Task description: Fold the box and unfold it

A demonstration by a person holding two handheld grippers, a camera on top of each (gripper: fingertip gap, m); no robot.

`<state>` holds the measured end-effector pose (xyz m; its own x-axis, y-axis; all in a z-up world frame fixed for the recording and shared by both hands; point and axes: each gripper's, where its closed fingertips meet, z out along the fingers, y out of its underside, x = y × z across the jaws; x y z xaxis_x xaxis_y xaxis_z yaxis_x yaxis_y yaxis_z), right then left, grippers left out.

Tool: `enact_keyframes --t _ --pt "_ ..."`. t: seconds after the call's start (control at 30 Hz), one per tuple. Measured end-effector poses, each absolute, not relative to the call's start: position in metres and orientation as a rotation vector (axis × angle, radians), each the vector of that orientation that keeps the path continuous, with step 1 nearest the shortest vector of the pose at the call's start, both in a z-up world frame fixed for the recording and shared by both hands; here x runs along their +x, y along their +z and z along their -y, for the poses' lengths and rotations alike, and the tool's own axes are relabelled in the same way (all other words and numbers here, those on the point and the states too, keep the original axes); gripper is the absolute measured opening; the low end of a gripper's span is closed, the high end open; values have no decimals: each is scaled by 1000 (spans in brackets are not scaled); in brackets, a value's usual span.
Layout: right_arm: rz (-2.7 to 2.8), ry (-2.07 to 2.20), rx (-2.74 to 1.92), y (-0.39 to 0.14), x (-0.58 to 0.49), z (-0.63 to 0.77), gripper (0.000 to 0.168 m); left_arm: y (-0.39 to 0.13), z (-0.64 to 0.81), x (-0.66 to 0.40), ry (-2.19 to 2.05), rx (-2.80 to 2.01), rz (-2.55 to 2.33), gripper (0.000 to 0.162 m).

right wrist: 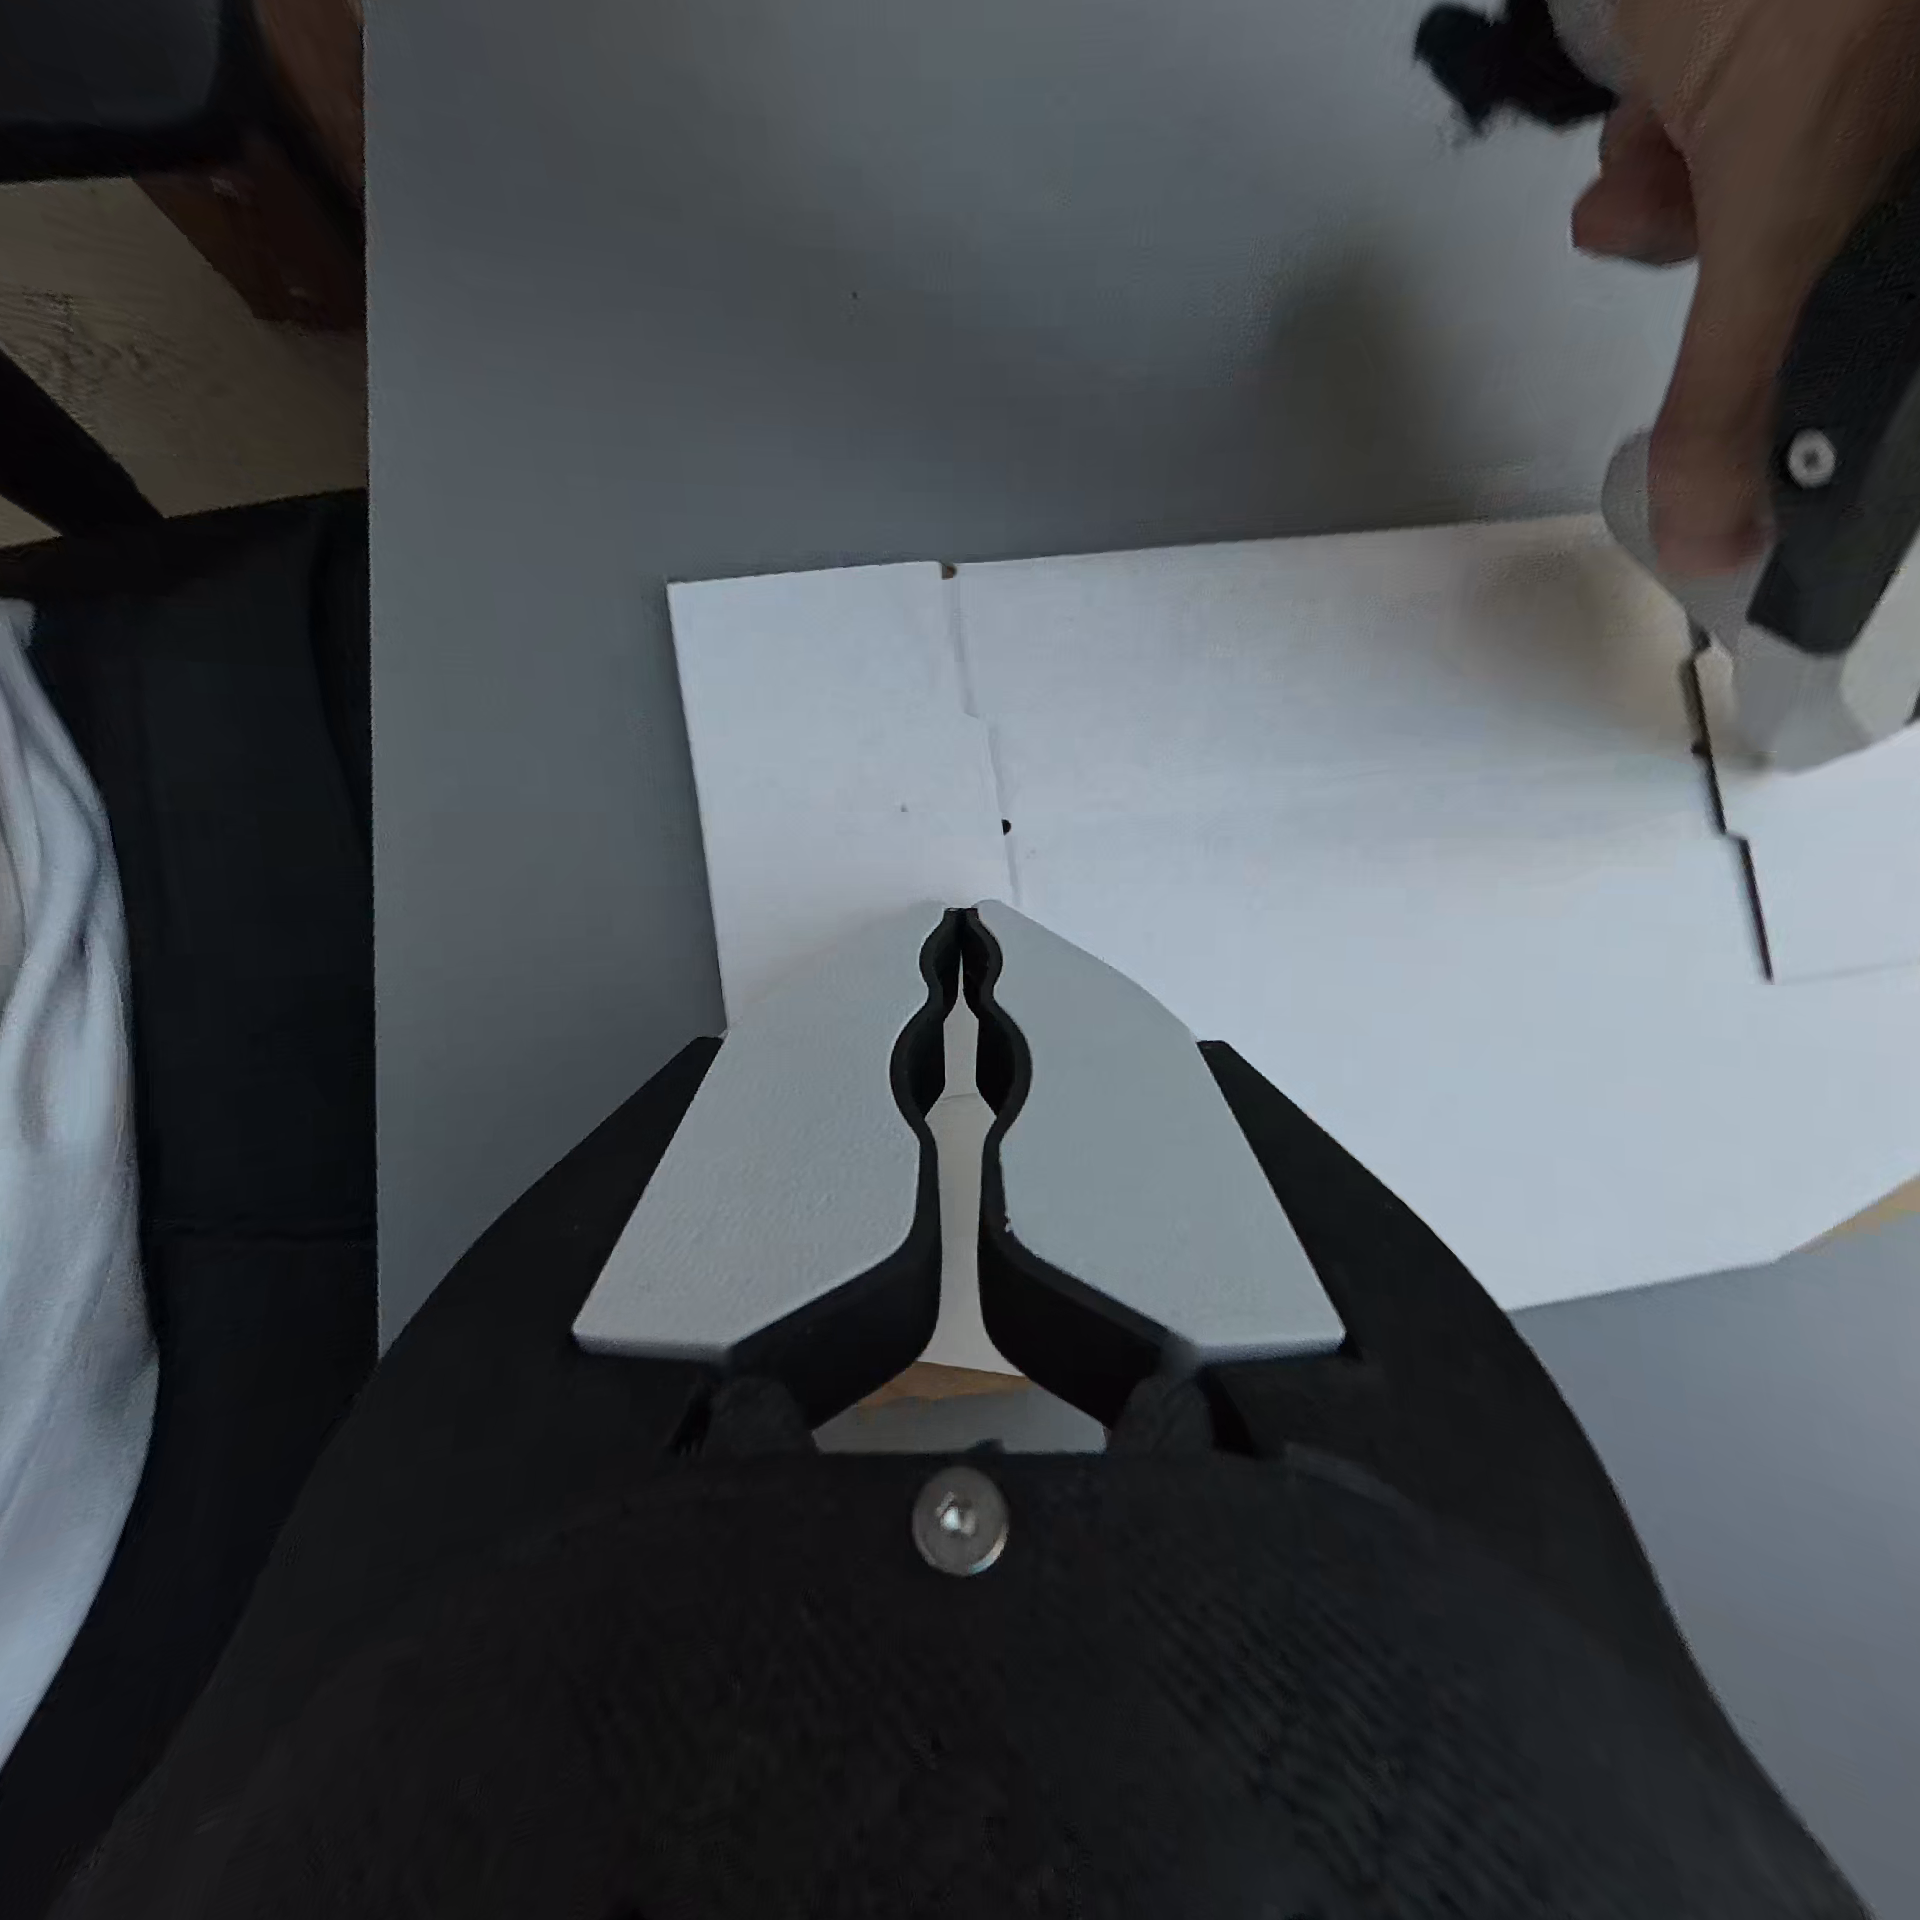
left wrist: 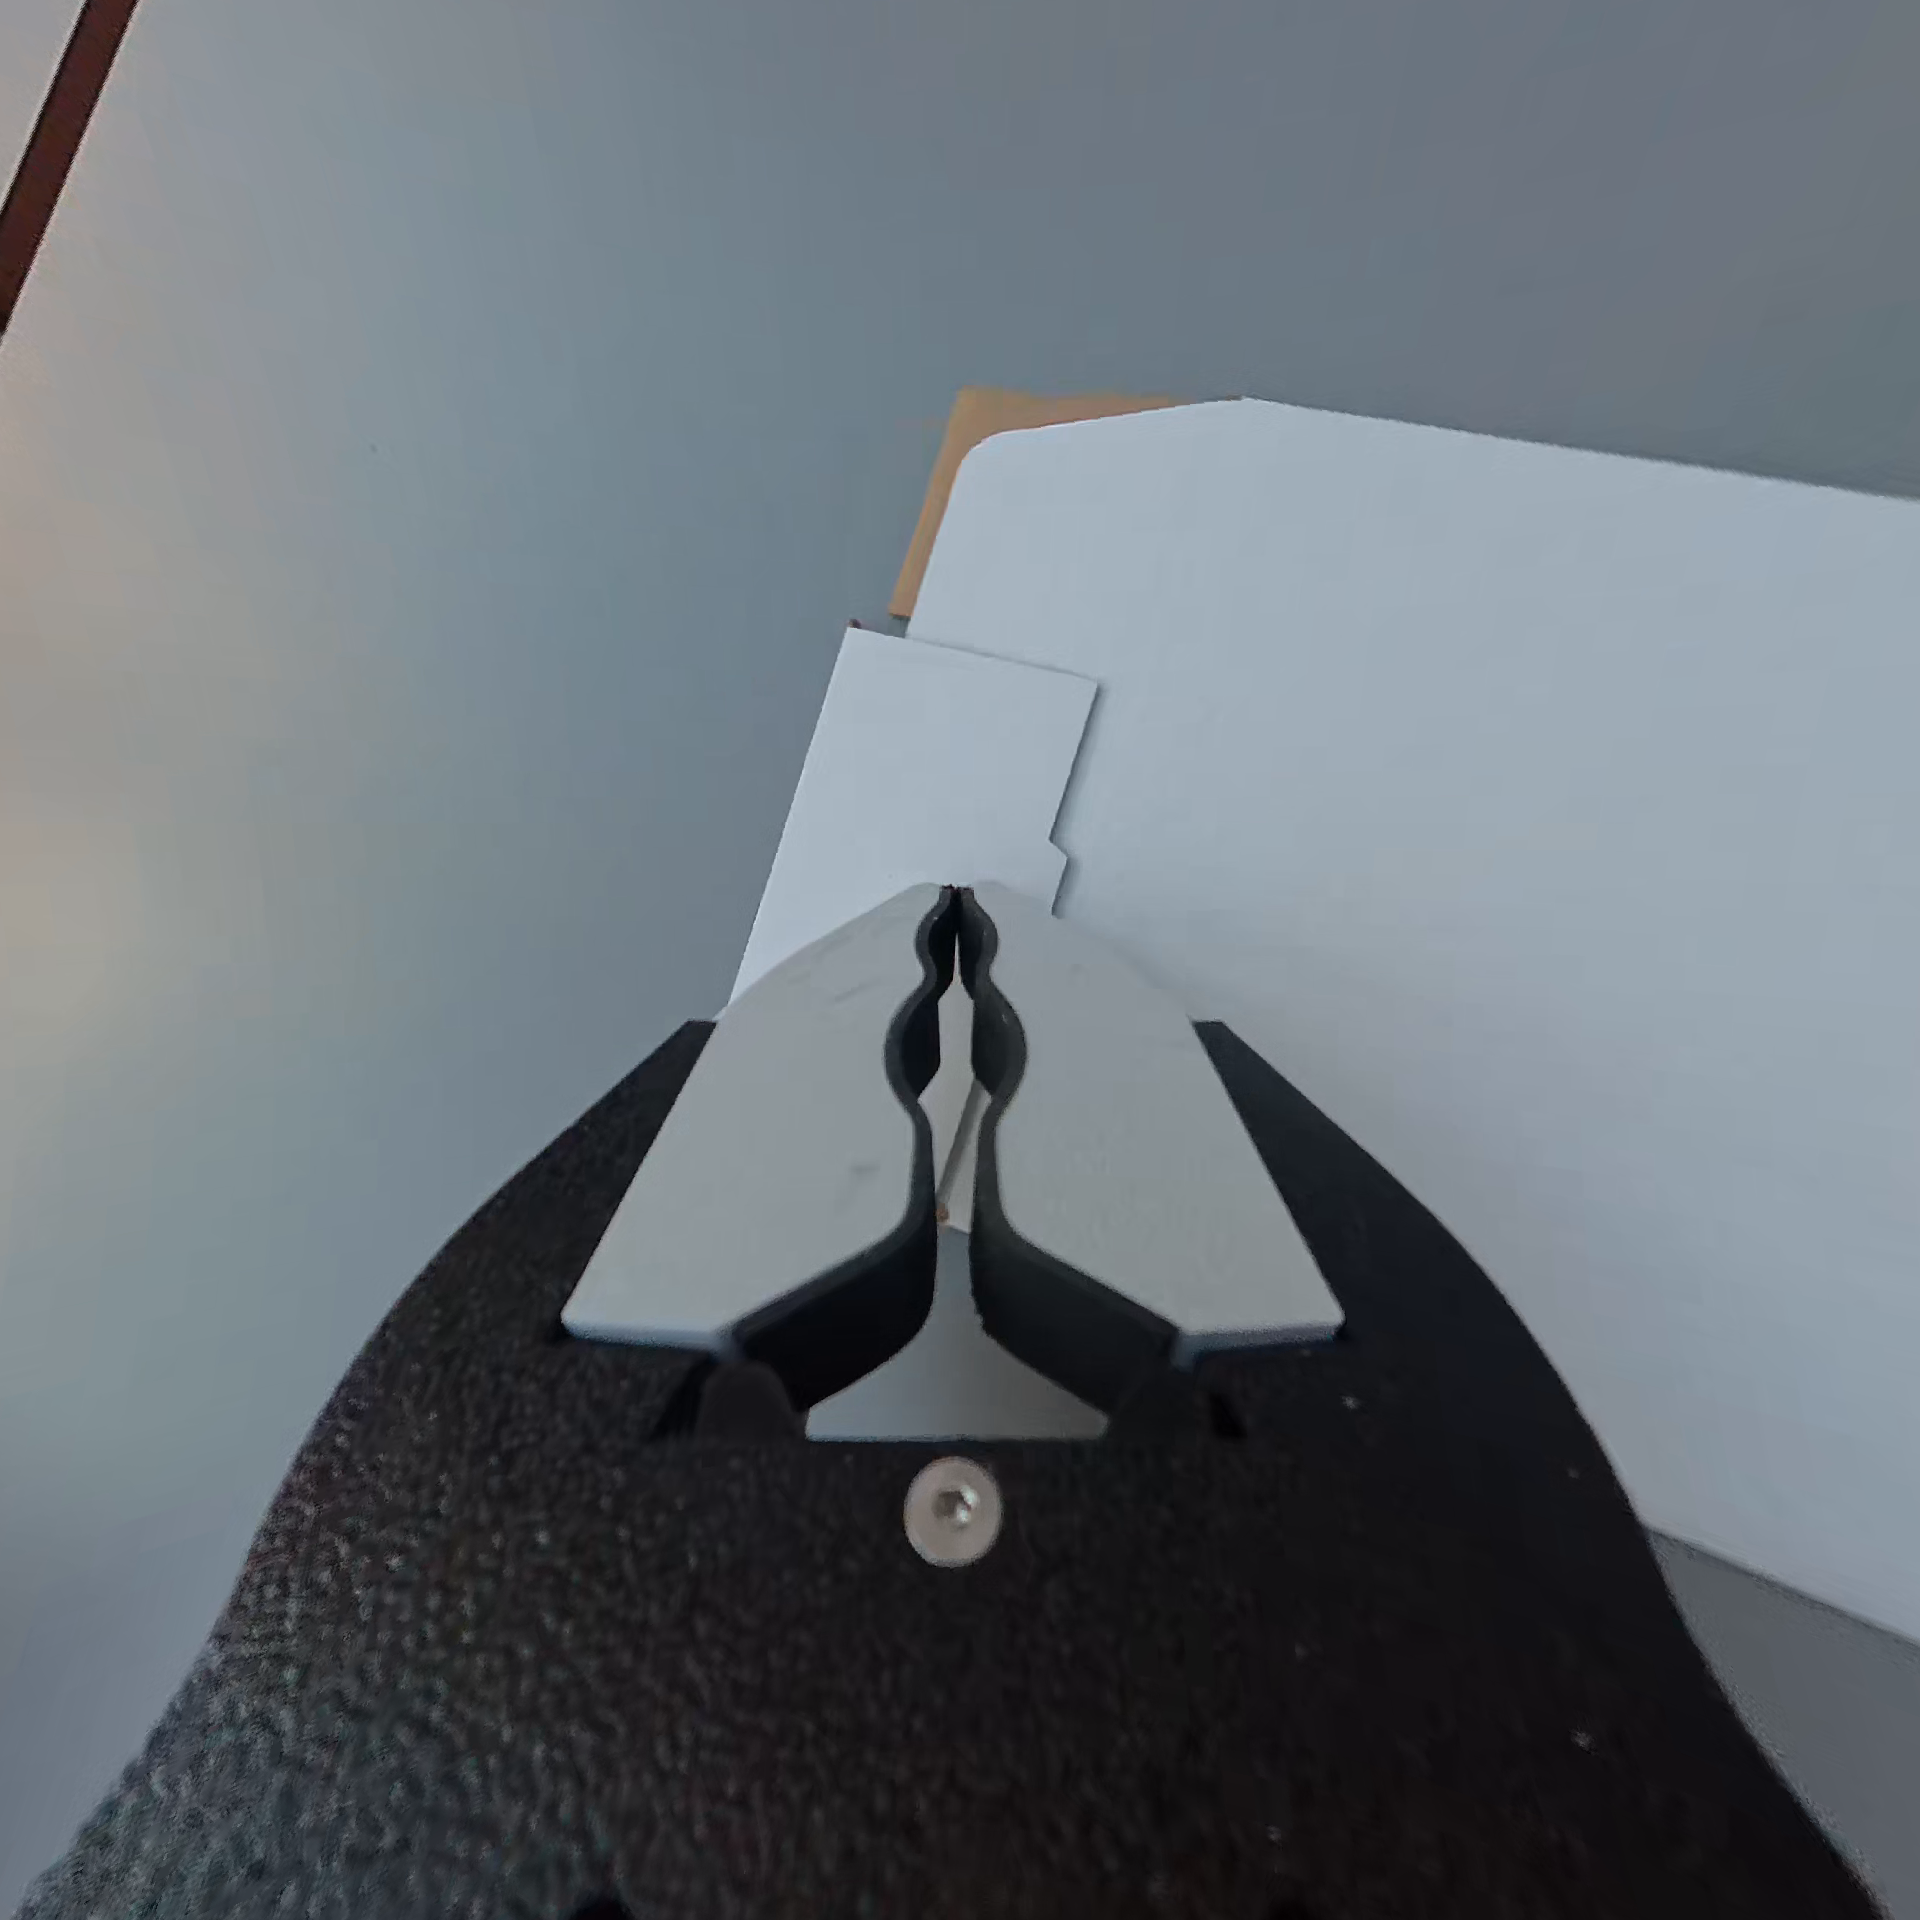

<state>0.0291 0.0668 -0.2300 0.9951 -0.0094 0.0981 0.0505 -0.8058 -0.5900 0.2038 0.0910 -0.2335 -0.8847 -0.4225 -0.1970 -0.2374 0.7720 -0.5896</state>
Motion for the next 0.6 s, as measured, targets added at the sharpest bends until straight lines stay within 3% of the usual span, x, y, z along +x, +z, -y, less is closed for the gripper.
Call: enact_keyframes --t 0.03,0.2,0.33,0.6 --pt "31 -184 -2492 -230 28 -78 0 -234 -78 205 -828 -473 -2666 0" --pt "6 -302 -2458 -217 41 -83 0 -231 -63 207 -804 -385 -2648 0" --pt "-257 -528 -2346 -193 118 -42 0 -210 -64 190 -1037 -432 -2588 0" --pt "-92 -686 -2506 -232 166 -15 0 -233 -69 175 -766 -180 -2607 0"
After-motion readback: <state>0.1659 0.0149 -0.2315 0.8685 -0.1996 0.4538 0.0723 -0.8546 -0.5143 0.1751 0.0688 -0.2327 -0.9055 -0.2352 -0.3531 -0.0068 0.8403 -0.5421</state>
